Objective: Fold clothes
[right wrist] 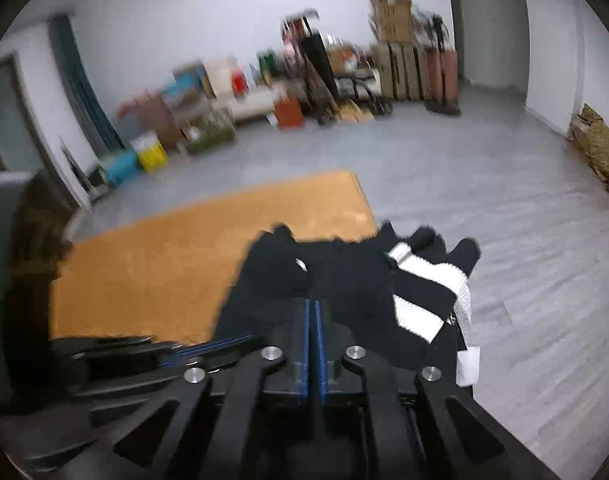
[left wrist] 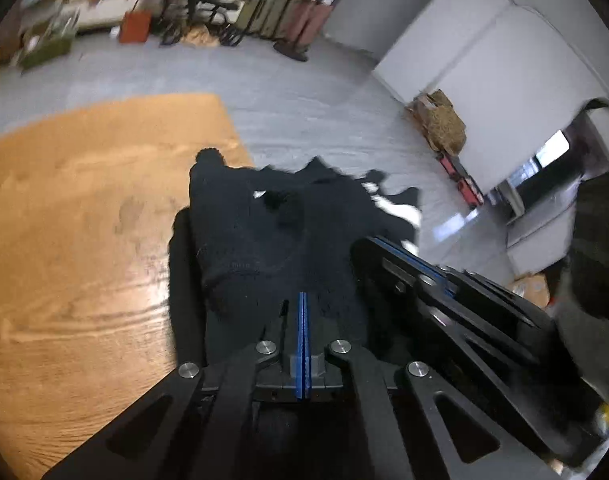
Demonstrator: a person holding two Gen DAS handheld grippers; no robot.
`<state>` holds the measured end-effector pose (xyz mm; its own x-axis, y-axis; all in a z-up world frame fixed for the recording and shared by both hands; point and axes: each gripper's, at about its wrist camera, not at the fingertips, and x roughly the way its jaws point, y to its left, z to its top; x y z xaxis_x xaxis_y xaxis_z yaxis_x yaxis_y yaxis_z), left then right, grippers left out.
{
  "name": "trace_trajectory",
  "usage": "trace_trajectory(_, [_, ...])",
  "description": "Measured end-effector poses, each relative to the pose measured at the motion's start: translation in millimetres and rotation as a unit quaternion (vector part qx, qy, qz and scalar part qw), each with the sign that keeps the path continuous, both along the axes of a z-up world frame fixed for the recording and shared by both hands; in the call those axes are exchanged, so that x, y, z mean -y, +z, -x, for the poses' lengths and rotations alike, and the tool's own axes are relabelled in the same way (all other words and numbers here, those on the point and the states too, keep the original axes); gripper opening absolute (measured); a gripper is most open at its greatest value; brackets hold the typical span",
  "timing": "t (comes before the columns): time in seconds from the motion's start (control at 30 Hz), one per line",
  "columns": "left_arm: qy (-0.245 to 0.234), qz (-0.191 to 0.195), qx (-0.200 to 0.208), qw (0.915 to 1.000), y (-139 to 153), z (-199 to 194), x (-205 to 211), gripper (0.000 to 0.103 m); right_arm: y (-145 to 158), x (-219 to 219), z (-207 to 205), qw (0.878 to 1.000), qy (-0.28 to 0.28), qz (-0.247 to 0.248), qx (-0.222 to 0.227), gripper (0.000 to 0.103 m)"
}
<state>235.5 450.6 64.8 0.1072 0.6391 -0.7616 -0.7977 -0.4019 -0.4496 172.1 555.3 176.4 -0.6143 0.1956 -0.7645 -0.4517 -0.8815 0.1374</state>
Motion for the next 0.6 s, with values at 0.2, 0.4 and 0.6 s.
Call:
trace_trajectory(0.2, [0.007,-0.025,0.004,0.9996,-23,6,20,0.000,-42,-32,-11,0.995,-0.039,0.083,-0.042,0.000])
trace_trajectory(0.4, [0.013,-0.061,0.005,0.9980,-33,0,30,0.002,-59,-40,-39,0.982,-0.052,0.127,-0.127,0.000])
trace_trajectory(0.6, [0.011,-0.155,0.021,0.9877,-1,-11,54,0.002,-51,-36,-64,0.973,-0.058,0.135,-0.176,0.004])
